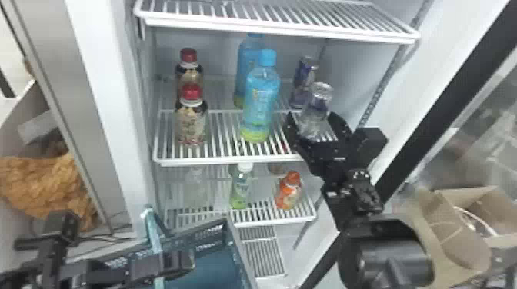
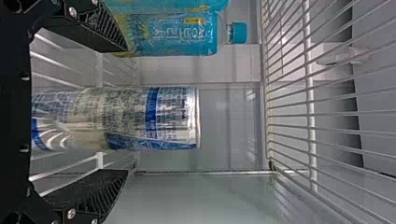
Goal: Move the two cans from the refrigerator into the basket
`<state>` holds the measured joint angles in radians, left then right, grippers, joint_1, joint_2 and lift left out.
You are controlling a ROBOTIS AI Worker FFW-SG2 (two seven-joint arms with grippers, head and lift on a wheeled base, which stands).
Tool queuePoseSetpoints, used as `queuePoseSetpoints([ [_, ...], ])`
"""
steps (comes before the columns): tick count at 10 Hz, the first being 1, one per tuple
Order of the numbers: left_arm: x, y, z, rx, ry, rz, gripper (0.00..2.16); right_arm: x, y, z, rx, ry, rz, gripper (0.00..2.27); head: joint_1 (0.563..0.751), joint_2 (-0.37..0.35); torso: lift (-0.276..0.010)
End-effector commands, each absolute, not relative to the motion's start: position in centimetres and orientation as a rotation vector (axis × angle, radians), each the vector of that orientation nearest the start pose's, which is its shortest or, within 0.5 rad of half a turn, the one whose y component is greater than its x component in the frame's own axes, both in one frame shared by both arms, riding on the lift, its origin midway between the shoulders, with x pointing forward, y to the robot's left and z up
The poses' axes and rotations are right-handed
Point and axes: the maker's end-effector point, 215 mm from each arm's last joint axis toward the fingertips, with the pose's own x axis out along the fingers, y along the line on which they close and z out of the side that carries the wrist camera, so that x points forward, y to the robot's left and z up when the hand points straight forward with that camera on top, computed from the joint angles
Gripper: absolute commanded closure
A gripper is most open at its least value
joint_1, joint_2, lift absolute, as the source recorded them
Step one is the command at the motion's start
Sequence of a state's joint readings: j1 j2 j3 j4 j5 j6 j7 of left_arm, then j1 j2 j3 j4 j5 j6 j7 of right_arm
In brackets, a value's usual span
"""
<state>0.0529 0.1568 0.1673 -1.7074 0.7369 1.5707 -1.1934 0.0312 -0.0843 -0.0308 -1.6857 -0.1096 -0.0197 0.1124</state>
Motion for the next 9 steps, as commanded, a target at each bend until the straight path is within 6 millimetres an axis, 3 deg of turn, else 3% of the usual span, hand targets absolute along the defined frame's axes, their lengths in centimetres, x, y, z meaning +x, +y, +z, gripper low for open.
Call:
queuePoseSetpoints([
  [1, 31.8, 6.9, -34.2, -1.309, 0.929, -1.298, 1.19, 59.2, -24.6, -28.6, 0.016, -0.108, 0.087, 0.13, 0.695, -0.216, -0.025],
  [3, 31.8, 6.9, -34.3, -1.307, 0.932, -1.298, 1.19, 59.5, -24.9, -28.5, 0.015, -0.103, 0.076, 0.13, 0.695, -0.217, -0.025],
  [4, 31.8, 6.9, -34.3, -1.306, 0.932, -1.297, 1.19, 59.6, -24.9, -28.9, 0.023, -0.086, 0.079, 0.28, 0.695, -0.218, -0.025],
  [5, 31.8, 6.9, -34.3, -1.306, 0.932, -1.297, 1.19, 59.7, -25.0, -29.1, 0.024, -0.076, 0.079, 0.81, 0.695, -0.218, -0.025],
  [6, 31.8, 6.9, -34.3, -1.306, 0.932, -1.297, 1.19, 59.7, -25.1, -28.6, 0.010, -0.085, 0.074, 1.16, 0.695, -0.217, -0.025],
  [7, 31.6, 6.9, -34.4, -1.311, 0.935, -1.296, 1.19, 59.4, -25.3, -28.0, -0.006, -0.097, 0.059, 1.28, 0.695, -0.219, -0.025],
  [9, 31.6, 6.9, -34.4, -1.312, 0.932, -1.295, 1.19, 58.7, -25.5, -27.7, -0.010, -0.104, 0.054, 1.28, 0.695, -0.224, -0.025],
])
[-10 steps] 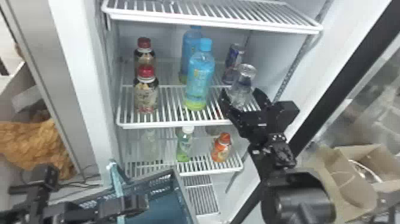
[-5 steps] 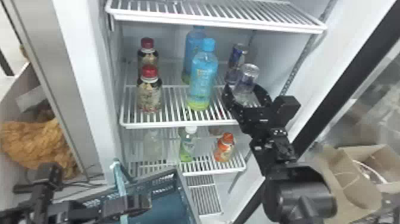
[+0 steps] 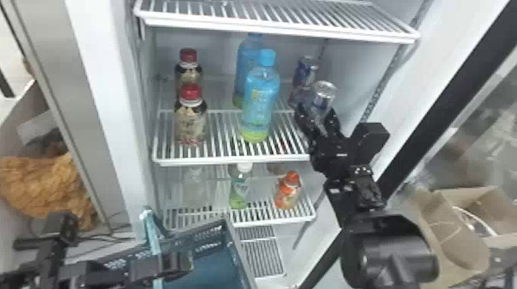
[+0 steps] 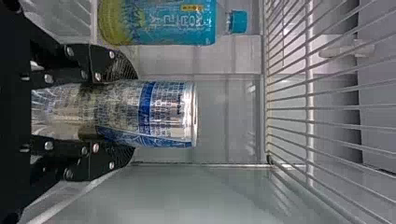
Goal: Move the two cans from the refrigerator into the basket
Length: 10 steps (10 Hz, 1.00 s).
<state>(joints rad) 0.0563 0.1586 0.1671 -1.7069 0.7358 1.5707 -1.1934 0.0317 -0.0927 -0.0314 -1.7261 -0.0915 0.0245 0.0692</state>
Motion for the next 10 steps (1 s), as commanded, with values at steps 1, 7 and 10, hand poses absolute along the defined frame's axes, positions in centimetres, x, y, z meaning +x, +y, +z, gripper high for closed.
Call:
queuePoseSetpoints([
  [1, 31.7, 7.0, -34.4, -1.313, 0.931, -1.294, 1.19, 58.0, -25.8, -27.6, -0.010, -0.106, 0.041, 1.28, 0.695, -0.226, -0.025],
  [7, 31.7, 6.9, -34.3, -1.315, 0.929, -1.295, 1.19, 50.3, -25.7, -24.7, 0.042, -0.100, 0.054, 1.28, 0.695, -0.256, -0.025],
  [10, 31.8, 7.0, -34.4, -1.314, 0.927, -1.291, 1.19, 46.2, -23.2, -25.7, 0.079, -0.007, 0.141, 1.28, 0.695, -0.252, -0.025],
])
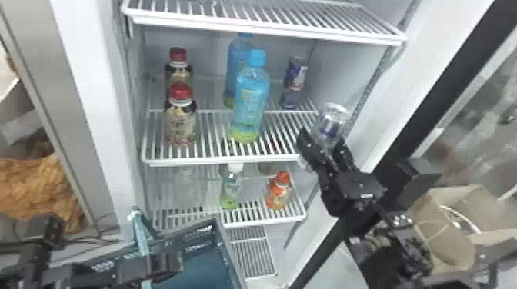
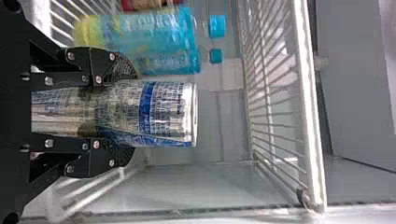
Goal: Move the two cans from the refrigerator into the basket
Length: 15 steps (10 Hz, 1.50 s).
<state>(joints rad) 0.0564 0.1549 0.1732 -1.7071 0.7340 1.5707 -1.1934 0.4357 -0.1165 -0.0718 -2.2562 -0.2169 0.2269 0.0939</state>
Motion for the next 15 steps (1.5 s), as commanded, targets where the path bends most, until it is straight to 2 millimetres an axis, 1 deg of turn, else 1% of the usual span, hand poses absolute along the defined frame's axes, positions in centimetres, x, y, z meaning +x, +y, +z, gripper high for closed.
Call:
queuePoseSetpoints([
  [1, 31.8, 7.0, -34.3, -1.311, 0.926, -1.291, 1.19, 44.7, -22.4, -25.8, 0.075, 0.016, 0.168, 1.28, 0.695, -0.241, -0.025],
  [2, 31.8, 7.1, -34.4, -1.313, 0.926, -1.288, 1.19, 43.2, -21.8, -25.8, 0.088, 0.038, 0.180, 1.28, 0.695, -0.230, -0.025],
  [3, 31.8, 7.1, -34.4, -1.313, 0.926, -1.288, 1.19, 42.1, -20.7, -26.5, 0.115, 0.073, 0.215, 1.28, 0.695, -0.224, -0.025],
  [4, 31.9, 7.0, -34.4, -1.312, 0.925, -1.289, 1.19, 41.4, -19.6, -27.1, 0.119, 0.106, 0.256, 1.28, 0.695, -0.219, -0.025],
  [5, 32.1, 7.0, -34.2, -1.308, 0.921, -1.291, 1.19, 40.9, -18.6, -26.8, 0.120, 0.122, 0.296, 1.28, 0.695, -0.204, -0.025],
  [6, 32.2, 7.0, -34.1, -1.303, 0.919, -1.293, 1.19, 40.4, -17.3, -27.1, 0.129, 0.143, 0.344, 1.28, 0.695, -0.188, -0.025],
  [7, 32.3, 6.9, -34.0, -1.299, 0.916, -1.294, 1.19, 40.0, -16.0, -27.8, 0.141, 0.173, 0.387, 1.28, 0.695, -0.170, -0.025],
  [10, 32.5, 6.8, -33.8, -1.295, 0.916, -1.299, 1.19, 38.9, -12.0, -32.2, 0.175, 0.304, 0.538, 1.28, 0.695, -0.120, -0.025],
  [11, 32.5, 6.7, -33.8, -1.292, 0.916, -1.302, 1.19, 38.6, -10.8, -33.0, 0.187, 0.331, 0.572, 1.28, 0.695, -0.093, -0.025],
  [12, 32.5, 6.7, -33.8, -1.292, 0.916, -1.302, 1.19, 38.2, -9.5, -34.2, 0.214, 0.364, 0.614, 1.28, 0.695, -0.073, -0.025],
  [13, 32.6, 6.7, -33.7, -1.290, 0.914, -1.303, 1.19, 37.9, -8.2, -35.1, 0.231, 0.386, 0.660, 1.28, 0.695, -0.063, -0.025],
  [15, 32.6, 6.5, -33.7, -1.287, 0.919, -1.307, 1.19, 37.6, -6.2, -35.4, 0.247, 0.406, 0.724, 1.28, 0.695, -0.017, -0.025],
])
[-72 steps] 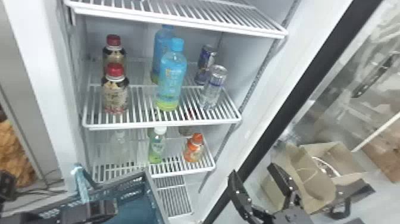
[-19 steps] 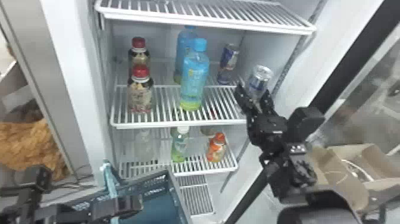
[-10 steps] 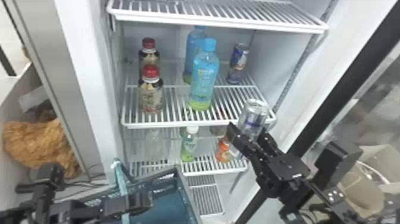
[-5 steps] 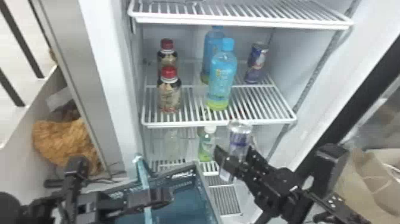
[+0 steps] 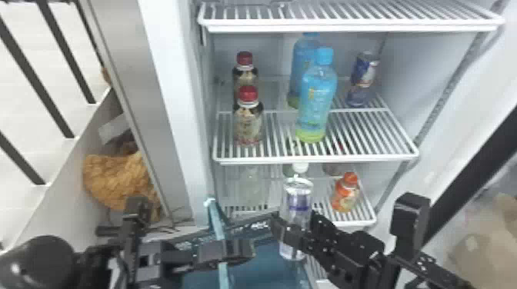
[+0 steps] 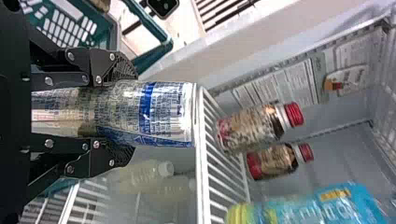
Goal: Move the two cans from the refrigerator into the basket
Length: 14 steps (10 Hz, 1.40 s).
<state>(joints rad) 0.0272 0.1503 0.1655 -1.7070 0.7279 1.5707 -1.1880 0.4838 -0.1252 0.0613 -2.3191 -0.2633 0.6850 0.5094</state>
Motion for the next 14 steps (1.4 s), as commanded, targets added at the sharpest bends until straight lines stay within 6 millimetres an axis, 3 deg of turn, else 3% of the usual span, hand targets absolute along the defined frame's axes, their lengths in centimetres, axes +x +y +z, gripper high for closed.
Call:
queuePoseSetpoints([
  [1, 32.6, 6.5, -33.7, -1.287, 0.919, -1.307, 1.19, 37.2, -5.5, -36.1, 0.255, 0.435, 0.748, 1.28, 0.695, -0.001, -0.025],
  [4, 32.7, 6.6, -33.6, -1.284, 0.916, -1.306, 1.19, 35.6, -4.7, -38.7, 0.283, 0.548, 0.782, 0.85, 0.695, 0.026, -0.025],
  [6, 32.7, 6.7, -33.7, -1.282, 0.918, -1.304, 1.19, 35.5, -4.5, -38.7, 0.313, 0.554, 0.794, 0.26, 0.695, 0.036, -0.025],
  [7, 32.7, 6.7, -33.7, -1.282, 0.918, -1.304, 1.19, 36.0, -5.3, -38.5, 0.311, 0.546, 0.777, 0.09, 0.695, 0.038, -0.025],
  [8, 32.7, 6.7, -33.7, -1.280, 0.920, -1.305, 1.19, 37.1, -6.8, -37.7, 0.295, 0.497, 0.745, 0.10, 0.695, 0.035, -0.025],
  [9, 32.7, 6.7, -33.7, -1.280, 0.920, -1.305, 1.19, 38.7, -9.2, -36.0, 0.262, 0.427, 0.690, 0.11, 0.695, 0.018, -0.025],
  [11, 32.7, 6.7, -33.8, -1.279, 0.921, -1.303, 1.19, 41.5, -14.1, -30.3, 0.180, 0.235, 0.551, 0.12, 0.695, -0.057, -0.025],
  [14, 32.5, 6.7, -34.0, -1.285, 0.926, -1.299, 1.19, 43.6, -17.3, -23.8, 0.119, 0.020, 0.413, 0.11, 0.695, -0.136, -0.025],
])
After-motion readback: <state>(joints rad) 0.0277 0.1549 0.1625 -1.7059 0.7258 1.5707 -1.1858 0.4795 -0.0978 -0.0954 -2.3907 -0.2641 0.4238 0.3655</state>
